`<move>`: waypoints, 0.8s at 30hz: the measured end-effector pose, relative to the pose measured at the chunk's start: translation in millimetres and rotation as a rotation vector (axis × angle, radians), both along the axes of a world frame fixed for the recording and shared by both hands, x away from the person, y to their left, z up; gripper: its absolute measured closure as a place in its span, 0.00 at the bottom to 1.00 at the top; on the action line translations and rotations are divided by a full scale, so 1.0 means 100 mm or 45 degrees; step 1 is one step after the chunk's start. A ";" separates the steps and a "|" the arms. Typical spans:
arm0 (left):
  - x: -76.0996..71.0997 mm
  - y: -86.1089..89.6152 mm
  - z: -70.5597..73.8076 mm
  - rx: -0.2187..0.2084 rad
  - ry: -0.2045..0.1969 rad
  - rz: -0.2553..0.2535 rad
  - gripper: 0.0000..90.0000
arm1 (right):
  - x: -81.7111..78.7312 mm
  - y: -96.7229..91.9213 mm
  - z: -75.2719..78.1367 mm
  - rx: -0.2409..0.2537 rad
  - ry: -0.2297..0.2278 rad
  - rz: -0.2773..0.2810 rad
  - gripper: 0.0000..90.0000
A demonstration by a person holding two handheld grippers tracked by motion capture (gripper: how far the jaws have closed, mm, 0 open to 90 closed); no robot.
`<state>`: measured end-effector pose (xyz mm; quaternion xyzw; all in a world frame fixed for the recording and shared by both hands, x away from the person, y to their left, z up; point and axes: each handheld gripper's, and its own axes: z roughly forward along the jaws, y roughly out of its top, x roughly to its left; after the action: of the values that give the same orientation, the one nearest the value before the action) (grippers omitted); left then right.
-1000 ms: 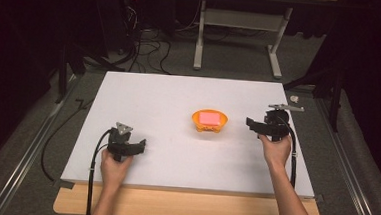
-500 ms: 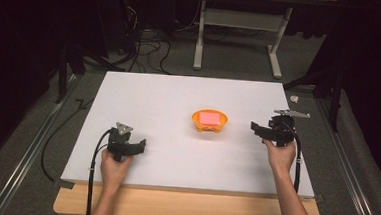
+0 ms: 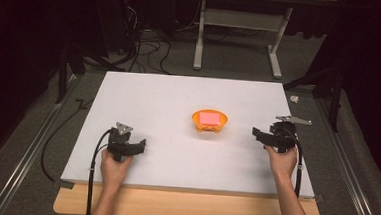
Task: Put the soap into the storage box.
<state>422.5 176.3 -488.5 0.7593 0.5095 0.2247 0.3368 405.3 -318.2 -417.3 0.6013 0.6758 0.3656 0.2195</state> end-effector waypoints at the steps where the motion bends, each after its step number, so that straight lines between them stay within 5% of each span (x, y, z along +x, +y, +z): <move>1: 0.00 0.00 0.00 0.000 0.000 0.000 0.23 | -0.01 0.00 -0.01 -0.002 0.002 -0.002 0.30; 24: 0.00 0.00 0.00 0.000 0.000 0.001 0.22 | -0.08 0.03 -0.19 -0.040 0.019 -0.004 0.30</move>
<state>422.5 176.3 -488.5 0.7591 0.5098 0.2247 0.3367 397.1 -315.6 -436.0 0.6016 0.6820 0.3501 0.2245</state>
